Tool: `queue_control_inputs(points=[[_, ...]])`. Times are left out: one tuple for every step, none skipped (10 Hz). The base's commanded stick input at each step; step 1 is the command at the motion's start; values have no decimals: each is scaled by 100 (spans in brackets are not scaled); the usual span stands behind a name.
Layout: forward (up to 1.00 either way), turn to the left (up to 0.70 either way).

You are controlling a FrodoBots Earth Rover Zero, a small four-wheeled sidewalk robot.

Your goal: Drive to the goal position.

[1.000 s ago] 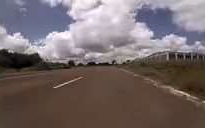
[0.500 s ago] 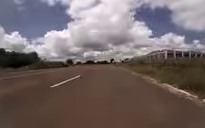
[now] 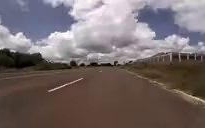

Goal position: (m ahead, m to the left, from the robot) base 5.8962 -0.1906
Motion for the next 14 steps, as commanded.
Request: queue_control_inputs(points=[[100, 0], [100, 0], [100, 0], [100, 0], [100, -1], [100, -5], [100, -10], [100, -18], [100, -26], [100, -34], [100, -28], [100, -10], [100, 0], [100, 0]])
